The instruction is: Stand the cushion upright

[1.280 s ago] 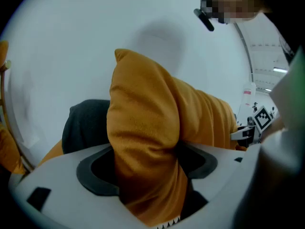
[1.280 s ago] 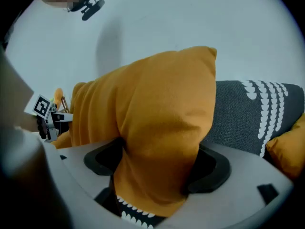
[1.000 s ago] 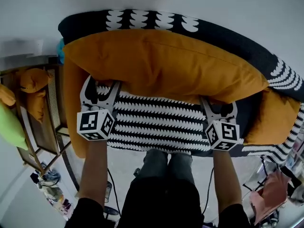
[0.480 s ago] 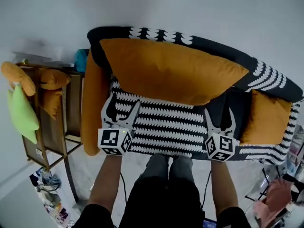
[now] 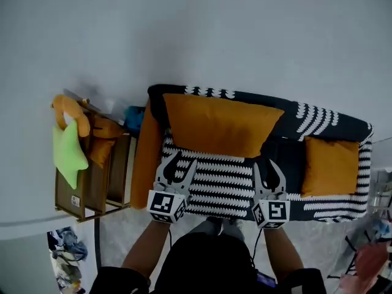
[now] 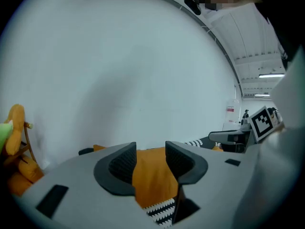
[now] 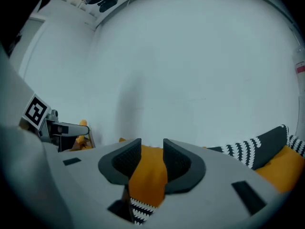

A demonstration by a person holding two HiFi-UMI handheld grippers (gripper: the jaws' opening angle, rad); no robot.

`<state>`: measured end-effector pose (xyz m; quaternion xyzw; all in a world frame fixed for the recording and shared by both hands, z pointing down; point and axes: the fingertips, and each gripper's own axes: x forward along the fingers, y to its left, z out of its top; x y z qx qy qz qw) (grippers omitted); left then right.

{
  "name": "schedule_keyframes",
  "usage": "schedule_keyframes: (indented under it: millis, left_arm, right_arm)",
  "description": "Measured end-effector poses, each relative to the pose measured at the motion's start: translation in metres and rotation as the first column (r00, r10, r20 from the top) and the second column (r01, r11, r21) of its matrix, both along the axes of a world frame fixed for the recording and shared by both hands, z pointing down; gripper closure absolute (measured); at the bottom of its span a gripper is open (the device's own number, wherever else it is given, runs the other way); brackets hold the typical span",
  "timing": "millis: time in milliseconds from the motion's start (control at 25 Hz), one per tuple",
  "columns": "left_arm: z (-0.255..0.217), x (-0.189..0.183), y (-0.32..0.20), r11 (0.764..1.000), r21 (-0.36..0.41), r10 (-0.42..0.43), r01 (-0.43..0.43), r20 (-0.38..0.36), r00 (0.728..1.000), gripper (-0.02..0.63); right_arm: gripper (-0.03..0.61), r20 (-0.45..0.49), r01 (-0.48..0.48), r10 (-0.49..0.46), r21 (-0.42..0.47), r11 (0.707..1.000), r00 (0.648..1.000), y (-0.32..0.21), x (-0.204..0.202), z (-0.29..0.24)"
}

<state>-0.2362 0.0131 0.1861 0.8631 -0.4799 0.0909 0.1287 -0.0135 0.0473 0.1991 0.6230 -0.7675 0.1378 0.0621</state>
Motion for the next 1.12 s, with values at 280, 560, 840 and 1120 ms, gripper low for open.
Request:
schedule_keyframes:
  millis: [280, 560, 840, 1120]
  left_arm:
    - [-0.057, 0.052, 0.047, 0.992, 0.092, 0.09, -0.087, -0.032, 0.995, 0.407]
    - [-0.09, 0.155, 0.126, 0.961, 0.151, 0.245, -0.233, -0.072, 0.967, 0.407]
    - [-0.109, 0.277, 0.222, 0.893, 0.176, 0.436, -0.415, -0.106, 0.894, 0.407]
    - [-0.125, 0.386, 0.305, 0.778, 0.223, 0.617, -0.588, -0.09, 0.782, 0.407]
  right_arm:
    - [0.43, 0.004, -0.081, 0.081, 0.095, 0.992, 0.997, 0.067, 0.048, -0.059]
    - [0.44, -0.007, -0.21, 0.213, 0.138, 0.968, 0.977, 0.178, 0.129, -0.09]
    - [0.445, -0.026, -0.383, 0.392, 0.156, 0.91, 0.92, 0.307, 0.225, -0.111]
    - [0.445, -0.01, -0.559, 0.572, 0.202, 0.804, 0.82, 0.42, 0.304, -0.124]
